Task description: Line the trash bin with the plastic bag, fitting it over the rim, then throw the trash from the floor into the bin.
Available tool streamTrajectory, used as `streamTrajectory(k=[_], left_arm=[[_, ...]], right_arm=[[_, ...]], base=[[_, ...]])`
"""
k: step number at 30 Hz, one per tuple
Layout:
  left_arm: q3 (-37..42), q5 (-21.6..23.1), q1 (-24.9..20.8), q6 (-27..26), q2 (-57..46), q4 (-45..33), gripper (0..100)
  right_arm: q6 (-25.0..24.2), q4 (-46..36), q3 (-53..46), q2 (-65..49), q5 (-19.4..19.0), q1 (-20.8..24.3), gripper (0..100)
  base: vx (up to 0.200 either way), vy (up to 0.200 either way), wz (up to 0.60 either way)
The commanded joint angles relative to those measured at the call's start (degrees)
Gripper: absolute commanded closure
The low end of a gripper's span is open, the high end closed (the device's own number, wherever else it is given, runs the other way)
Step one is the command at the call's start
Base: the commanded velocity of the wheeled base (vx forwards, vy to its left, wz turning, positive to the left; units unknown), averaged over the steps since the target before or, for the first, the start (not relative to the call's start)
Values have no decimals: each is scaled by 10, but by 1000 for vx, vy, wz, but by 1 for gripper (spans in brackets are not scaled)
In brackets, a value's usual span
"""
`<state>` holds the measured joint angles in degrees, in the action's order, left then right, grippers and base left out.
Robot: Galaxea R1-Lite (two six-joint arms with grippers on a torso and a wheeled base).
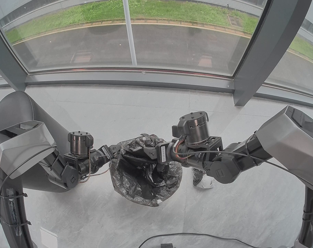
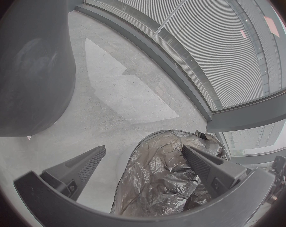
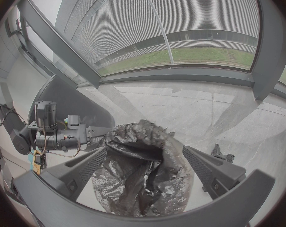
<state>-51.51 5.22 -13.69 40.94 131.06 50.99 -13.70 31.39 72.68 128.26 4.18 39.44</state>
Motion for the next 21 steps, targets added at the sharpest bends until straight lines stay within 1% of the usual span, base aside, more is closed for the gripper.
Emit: streamTrajectory(k=[1, 3, 5, 9, 11, 13, 21], left_arm=[[26, 0, 0, 4, -21, 0, 0], [40, 2, 0, 10, -32, 1, 0], [47, 3, 0, 13, -37, 1, 0], [49, 3, 0, 13, -39, 1, 0], [49, 3, 0, 13, -39, 1, 0], [47, 3, -4, 13, -40, 1, 0], [47, 3, -11, 13, -40, 1, 0]], right_arm=[[-1, -5, -3, 5, -1, 31, 0], [0, -7, 4, 22, -1, 45, 0], [0, -8, 18, 40, -1, 49, 0], [0, -19, 59, 81, 4, 49, 0], [0, -19, 59, 81, 4, 49, 0], [2, -23, 92, 121, 6, 43, 0], [3, -23, 142, 162, 7, 41, 0]], base=[[0, 0, 0], [0, 0, 0], [0, 0, 0], [0, 0, 0], [0, 0, 0], [0, 0, 0], [0, 0, 0]])
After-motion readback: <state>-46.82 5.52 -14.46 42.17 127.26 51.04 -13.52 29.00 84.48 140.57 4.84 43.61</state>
